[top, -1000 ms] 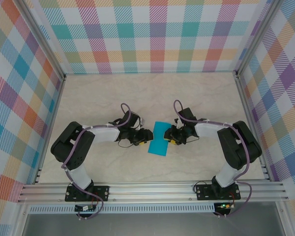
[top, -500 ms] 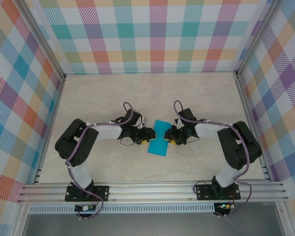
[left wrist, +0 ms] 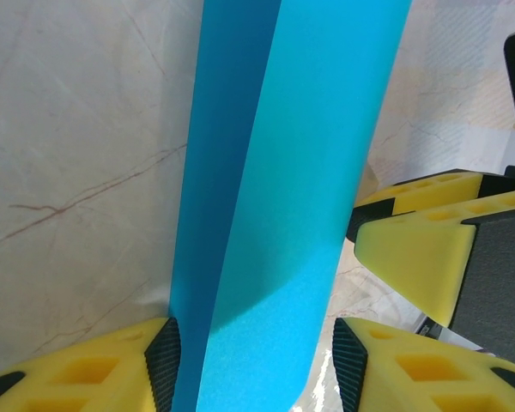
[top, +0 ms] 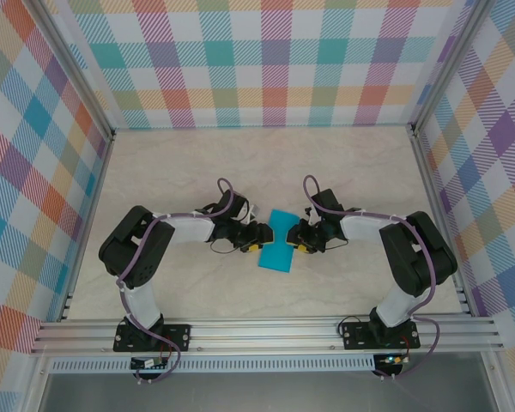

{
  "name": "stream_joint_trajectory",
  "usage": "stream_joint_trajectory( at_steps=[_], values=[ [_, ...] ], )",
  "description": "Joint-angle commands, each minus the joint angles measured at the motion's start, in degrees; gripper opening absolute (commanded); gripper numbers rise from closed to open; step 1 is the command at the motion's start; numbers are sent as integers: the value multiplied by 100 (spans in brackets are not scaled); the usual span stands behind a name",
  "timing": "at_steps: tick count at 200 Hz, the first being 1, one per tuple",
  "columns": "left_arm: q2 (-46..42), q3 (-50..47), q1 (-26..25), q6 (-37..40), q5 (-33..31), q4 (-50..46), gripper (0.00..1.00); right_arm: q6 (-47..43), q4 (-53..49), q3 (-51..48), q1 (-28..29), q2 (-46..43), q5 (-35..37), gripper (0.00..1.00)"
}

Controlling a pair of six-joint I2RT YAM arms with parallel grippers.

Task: Fold a paper plane with a square sheet of paper (pick it up from the middle)
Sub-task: Hold the square sheet of paper at the center of the table.

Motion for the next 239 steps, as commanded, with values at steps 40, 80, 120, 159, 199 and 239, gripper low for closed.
stream_joint_trajectory(
  at_steps=[40,80,120,159,199,239],
  values=[
    [28,87,-41,74,279,153,44,-33,-63,-172,37,138,155,35],
    [-21,91,-39,70,287,166,42,-33,-20,-159,37,115,131,35],
    [-16,126,-41,9,264,195,28,28,188,-316,37,-422,151,42],
    [-3,162,-41,-70,207,188,18,-299,-174,-588,117,-1752,828,60],
    [-108,188,-41,-122,114,88,15,-857,-239,-941,565,-2535,1627,69],
    [-162,215,-41,-156,-52,-96,13,-1107,-1147,-590,1303,-2400,2273,61]
  ],
)
